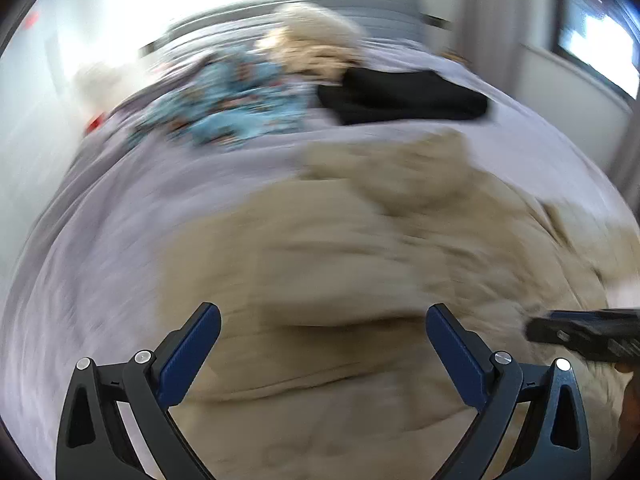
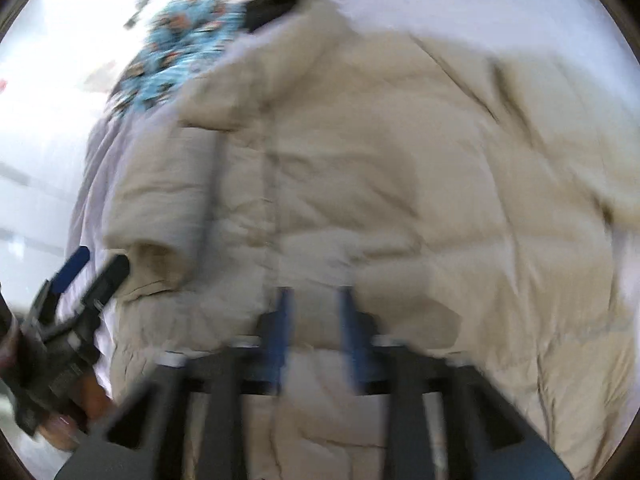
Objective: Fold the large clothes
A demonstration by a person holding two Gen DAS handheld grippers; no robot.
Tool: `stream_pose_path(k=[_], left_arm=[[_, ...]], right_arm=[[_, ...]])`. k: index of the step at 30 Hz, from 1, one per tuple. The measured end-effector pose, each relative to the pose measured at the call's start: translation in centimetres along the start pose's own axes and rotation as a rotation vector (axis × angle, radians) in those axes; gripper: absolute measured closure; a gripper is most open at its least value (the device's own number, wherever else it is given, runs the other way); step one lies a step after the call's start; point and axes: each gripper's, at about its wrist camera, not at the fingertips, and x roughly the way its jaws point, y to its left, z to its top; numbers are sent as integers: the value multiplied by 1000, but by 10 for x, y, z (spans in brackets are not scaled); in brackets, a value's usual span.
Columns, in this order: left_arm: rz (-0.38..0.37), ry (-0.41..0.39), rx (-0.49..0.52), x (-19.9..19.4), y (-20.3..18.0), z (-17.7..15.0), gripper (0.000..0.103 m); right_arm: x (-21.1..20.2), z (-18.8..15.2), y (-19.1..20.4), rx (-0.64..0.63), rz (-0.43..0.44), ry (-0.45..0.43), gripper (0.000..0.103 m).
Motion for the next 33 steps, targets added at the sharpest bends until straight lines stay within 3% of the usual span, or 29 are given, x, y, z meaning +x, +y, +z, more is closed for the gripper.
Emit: stream_pose_path(k=[1,4,6,9,12,14,16,17,18,19,22,26,31,33], left_arm=[[28,22,-79,2,29,-1,0],[103,107,-235,25,88,-13,0],[143,160,-306,44,113,-26,0],[156,198,-342,62,123,-41,0],[155,206,-328,71,123,-48,0],[150,206,-318,75,124,-49,0],[131,210,-321,77,126,-47,0],[111,217,-330,79,131,-46,0],[102,219,-333,77,128,-45,0],[74,221,-344,76,132,-43,0],[-17,200,-373,68,144,-32,0],[-75,168,-460,79,180,1,0],[-251,284,-594,144,204,25,1],[-279,286,-582,154,197,28,25]], right_arm=[[-4,1,11,-48,-2,-24,15],[-3,7,68,-261,-16,-88,15],[17,8,115,-437,-102,-94,15],[50,0,163,-640,-223,-116,15],[75,4,185,-726,-298,-172,15],[75,22,182,-670,-302,-236,16],[68,47,167,-525,-266,-275,17],[61,57,153,-438,-234,-287,34],[52,68,129,-312,-164,-293,84],[50,75,106,-209,-105,-270,101],[57,79,46,29,-14,-191,100],[68,66,17,85,18,-122,100],[72,55,6,135,24,-88,100],[74,51,5,155,28,-81,100]])
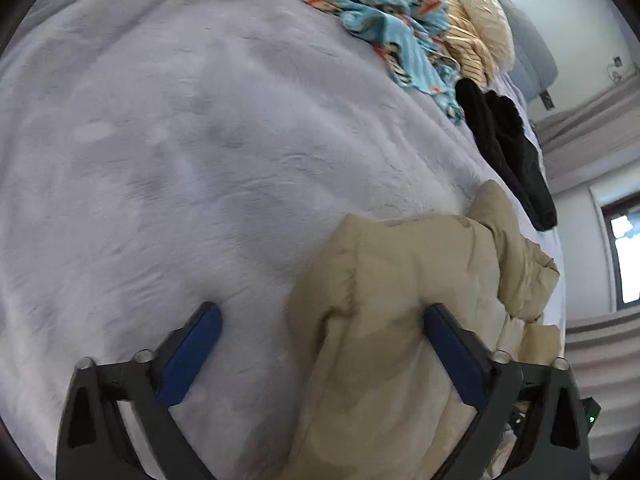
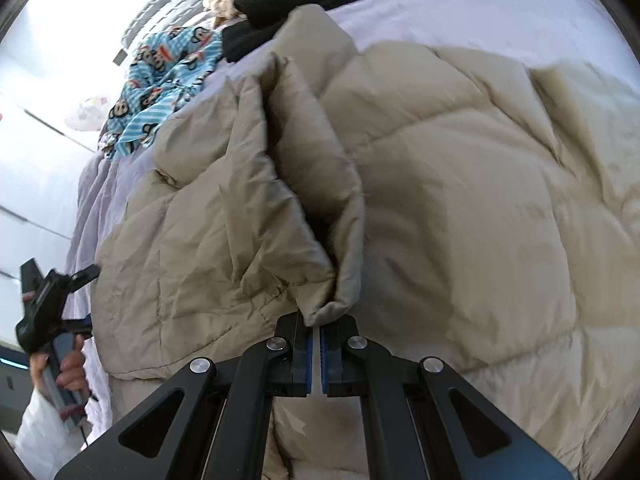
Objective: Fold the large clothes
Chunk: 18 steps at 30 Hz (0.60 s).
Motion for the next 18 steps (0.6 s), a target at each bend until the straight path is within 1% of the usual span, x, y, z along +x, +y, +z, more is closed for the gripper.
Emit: stream_pose_path(k=[1,2,3,4,5,7,8,9,10,11,13,14,15,16,18], left_arm=[[-29,7,35,3,-10,-1,55],[-39,6,52,2,-17,-4,67],[-16,-41,119,-8,-37,-9,81],[9,-84,185,-17,-52,-14,86],[25,-111,230,-24,-62,-18,86],[91,-200,386,-43,-91,-34,86],[144,-223,456,-44,-100,-40,86],[181,-217,485,-38,-101,-39,86],[211,-202,495,-31,-98,-37,86],[261,-167,492,-14,-90,-34,86],[299,-135,459,2,-78,-29,85],[305,-128,442,5,-73,-28,85],[290,-129,405,4,-63,-27,85],[283,-132,391,4,-63,-27,85],[299,-140,389,0,-65,-27,70]], right_arm=[[2,1,-1,12,3,5,100],[3,0,-3,18,5,9,100],[4,-1,-4,20,5,12,100],[4,-1,-4,20,3,13,100],[5,-2,-5,21,-2,14,100],[2,-5,-9,39,-2,16,100],[-1,-9,-13,51,0,18,100],[-1,-11,-15,70,4,22,101],[-3,-14,-18,86,7,29,101],[-4,-15,-19,97,9,34,101],[-3,-18,-19,109,1,47,101],[-3,-18,-18,107,-5,49,101],[-4,-18,-18,109,-12,50,101],[-4,-17,-17,113,-16,56,101],[-7,-17,-20,129,-4,80,100]])
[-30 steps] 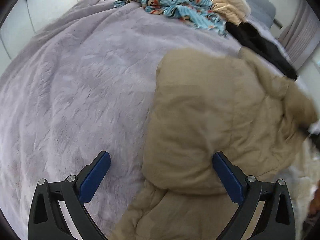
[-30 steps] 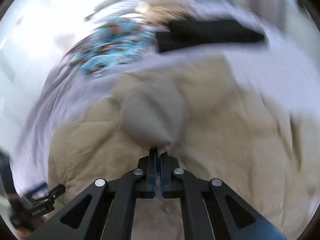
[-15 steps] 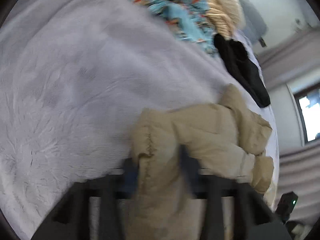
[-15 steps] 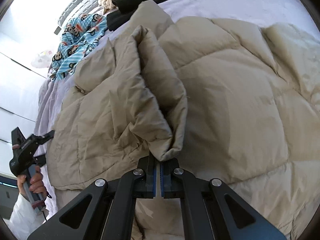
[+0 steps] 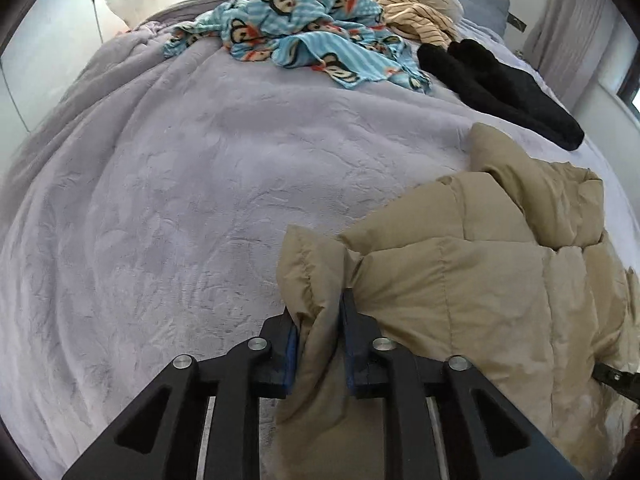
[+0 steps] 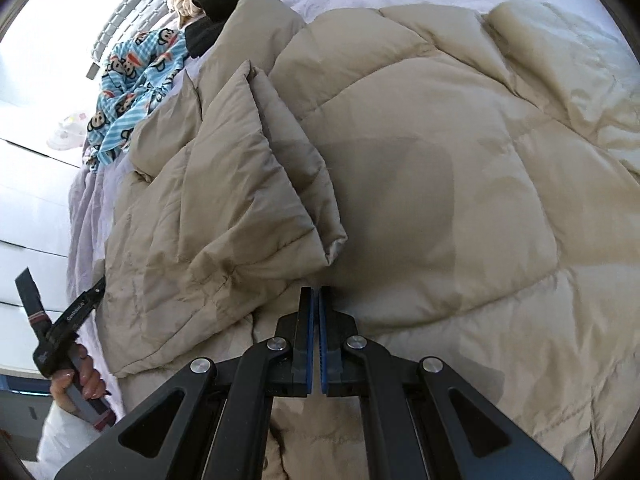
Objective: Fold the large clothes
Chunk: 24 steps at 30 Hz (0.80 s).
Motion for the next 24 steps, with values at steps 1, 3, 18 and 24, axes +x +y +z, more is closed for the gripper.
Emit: stream_pose_path(k=[1,3,18,24], left_arm=[[39,-8,13,-3,-1,0,50],[85,-30,16,-10,1,0,33],[83,-33,22,-43,-9,-9,33],[102,46,10,-9,-13,-37,32]], right_arm=[[-4,0,-1,8,2,12,100],[-15,0,-1,8,12,27,98],[-1,39,-8,62,123,23,99],[-13,27,-17,31,-67,25,80]])
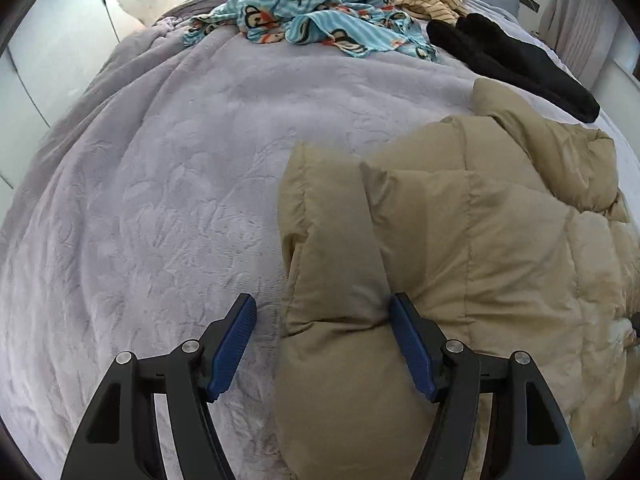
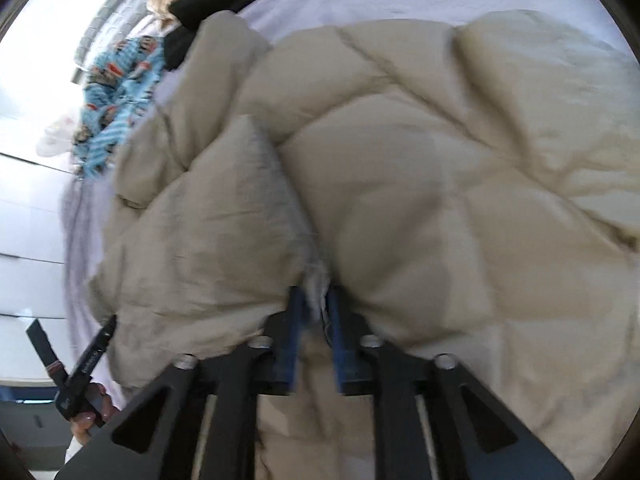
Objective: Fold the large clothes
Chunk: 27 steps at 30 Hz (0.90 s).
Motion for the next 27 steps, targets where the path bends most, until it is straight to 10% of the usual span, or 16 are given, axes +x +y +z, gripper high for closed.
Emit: stream_pose_path(k=[5,10,13,15,27], left_arm=[[-3,-68,-9,-35,6,15,32],[3,-8,-33,-14,-7,13,32],[38,-9,-2,2,-15,-7,30],[46,-18,-13,4,-11,-11,22],[78,-13,4,-19,-14,-3,22]], right_arm=[[-53,-5,18,-68,46,-196,80],[-11,-9,90,-277,188,-80,81],[39,-16,105,-346,112,12,81],[51,-20,92,-369,51,23,94],[-16,-5,-22,-120,-44,-77,91]])
